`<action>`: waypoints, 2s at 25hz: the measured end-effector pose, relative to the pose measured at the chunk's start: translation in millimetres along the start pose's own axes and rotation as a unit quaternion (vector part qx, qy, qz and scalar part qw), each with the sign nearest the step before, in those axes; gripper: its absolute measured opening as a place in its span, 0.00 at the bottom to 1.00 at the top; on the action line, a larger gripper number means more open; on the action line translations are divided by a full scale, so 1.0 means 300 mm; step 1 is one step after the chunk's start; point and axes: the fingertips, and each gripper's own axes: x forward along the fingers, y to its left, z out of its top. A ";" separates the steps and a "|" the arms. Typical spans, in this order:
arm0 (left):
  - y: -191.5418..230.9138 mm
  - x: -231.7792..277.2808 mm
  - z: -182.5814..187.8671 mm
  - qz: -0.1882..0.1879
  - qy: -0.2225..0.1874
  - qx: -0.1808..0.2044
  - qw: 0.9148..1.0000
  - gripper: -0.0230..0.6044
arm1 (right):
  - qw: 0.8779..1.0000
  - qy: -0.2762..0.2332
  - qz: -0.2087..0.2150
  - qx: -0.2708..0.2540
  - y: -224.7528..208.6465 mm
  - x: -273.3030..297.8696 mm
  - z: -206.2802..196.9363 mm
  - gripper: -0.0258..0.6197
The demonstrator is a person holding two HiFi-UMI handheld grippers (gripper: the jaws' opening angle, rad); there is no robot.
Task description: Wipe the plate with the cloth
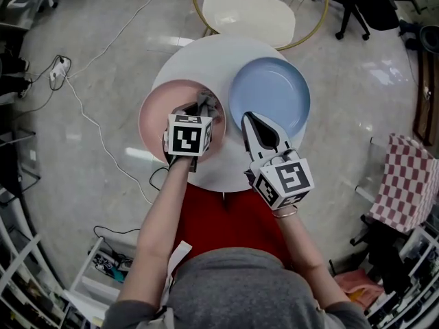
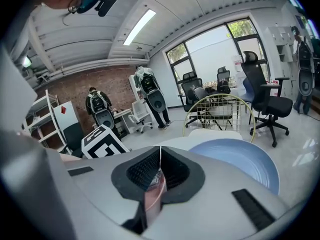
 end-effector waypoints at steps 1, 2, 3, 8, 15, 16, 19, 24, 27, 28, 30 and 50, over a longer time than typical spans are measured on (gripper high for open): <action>0.019 -0.007 -0.002 0.006 -0.002 -0.008 1.000 0.09 | 1.000 0.002 0.006 -0.002 0.007 0.009 0.002 0.09; 0.041 -0.015 -0.004 0.011 -0.004 -0.016 1.000 0.09 | 1.000 0.004 0.011 -0.004 0.015 0.017 0.004 0.09; 0.064 -0.025 -0.008 0.017 -0.006 -0.024 1.000 0.09 | 1.000 0.006 0.016 -0.007 0.024 0.026 0.006 0.09; 0.199 -0.092 -0.051 0.057 -0.008 -0.057 0.997 0.09 | 0.999 0.017 0.042 -0.022 0.090 0.068 0.009 0.09; 0.341 -0.175 -0.122 0.108 -0.004 -0.076 0.991 0.09 | 0.996 0.028 0.073 -0.041 0.191 0.118 0.008 0.09; 0.353 -0.185 -0.132 0.113 -0.002 -0.077 0.991 0.09 | 0.996 0.029 0.076 -0.042 0.204 0.121 0.006 0.09; 0.382 -0.203 -0.156 0.124 0.004 -0.073 0.990 0.09 | 0.995 0.032 0.083 -0.045 0.234 0.133 -0.003 0.09; 0.416 -0.236 -0.179 0.133 0.005 -0.079 0.988 0.09 | 0.994 0.035 0.087 -0.048 0.273 0.142 -0.012 0.09; 0.425 -0.252 -0.186 0.143 0.006 -0.073 0.987 0.09 | 0.994 0.034 0.088 -0.050 0.284 0.140 -0.015 0.09; 0.428 -0.257 -0.189 0.146 0.007 -0.070 0.987 0.09 | 0.994 0.035 0.088 -0.050 0.288 0.140 -0.017 0.09; 0.434 -0.268 -0.198 0.151 0.008 -0.070 0.986 0.09 | 0.994 0.035 0.087 -0.052 0.297 0.137 -0.020 0.09; 0.395 -0.419 -0.237 0.133 -0.042 -0.092 0.986 0.09 | 0.998 0.010 0.047 -0.052 0.277 0.062 -0.013 0.09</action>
